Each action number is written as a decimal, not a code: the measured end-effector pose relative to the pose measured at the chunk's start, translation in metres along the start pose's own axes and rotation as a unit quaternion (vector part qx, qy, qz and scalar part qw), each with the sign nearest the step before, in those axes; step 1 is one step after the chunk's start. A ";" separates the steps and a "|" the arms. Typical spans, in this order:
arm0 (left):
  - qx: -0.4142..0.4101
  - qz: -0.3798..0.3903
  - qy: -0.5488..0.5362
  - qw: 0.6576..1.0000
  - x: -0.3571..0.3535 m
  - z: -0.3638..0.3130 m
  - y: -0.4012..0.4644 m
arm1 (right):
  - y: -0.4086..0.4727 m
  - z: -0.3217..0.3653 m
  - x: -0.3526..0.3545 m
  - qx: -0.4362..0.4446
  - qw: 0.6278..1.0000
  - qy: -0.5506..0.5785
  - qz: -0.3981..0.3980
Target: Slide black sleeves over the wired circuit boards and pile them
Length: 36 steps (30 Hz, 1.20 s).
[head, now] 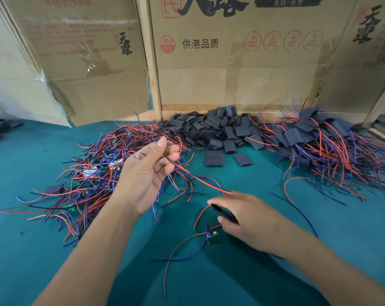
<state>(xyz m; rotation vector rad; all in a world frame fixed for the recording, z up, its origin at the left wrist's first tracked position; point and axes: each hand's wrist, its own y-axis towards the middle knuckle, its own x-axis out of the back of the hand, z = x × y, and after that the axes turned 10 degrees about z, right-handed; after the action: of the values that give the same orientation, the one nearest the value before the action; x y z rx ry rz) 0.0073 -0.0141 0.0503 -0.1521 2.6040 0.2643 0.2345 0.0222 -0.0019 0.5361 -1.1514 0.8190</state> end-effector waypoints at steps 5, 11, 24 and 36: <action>0.000 -0.001 0.000 1.000 0.004 -0.001 0.000 | 0.001 -0.006 0.001 0.048 0.997 0.050 0.041; -0.009 0.002 0.024 1.000 0.003 -0.002 0.000 | -0.001 -0.014 0.021 0.049 0.986 0.137 -0.077; -0.028 0.008 0.050 0.998 0.004 -0.001 0.001 | -0.008 -0.017 0.035 0.049 0.988 0.084 -0.119; -0.039 0.022 0.070 0.997 0.003 0.002 0.001 | -0.008 -0.013 0.034 0.060 0.987 0.102 -0.105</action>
<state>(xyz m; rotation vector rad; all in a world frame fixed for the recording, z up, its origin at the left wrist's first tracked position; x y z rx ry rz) 0.0055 -0.0131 0.0467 -0.1443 2.7392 0.3847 0.2548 0.0368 0.0258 0.6459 -0.8461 0.7442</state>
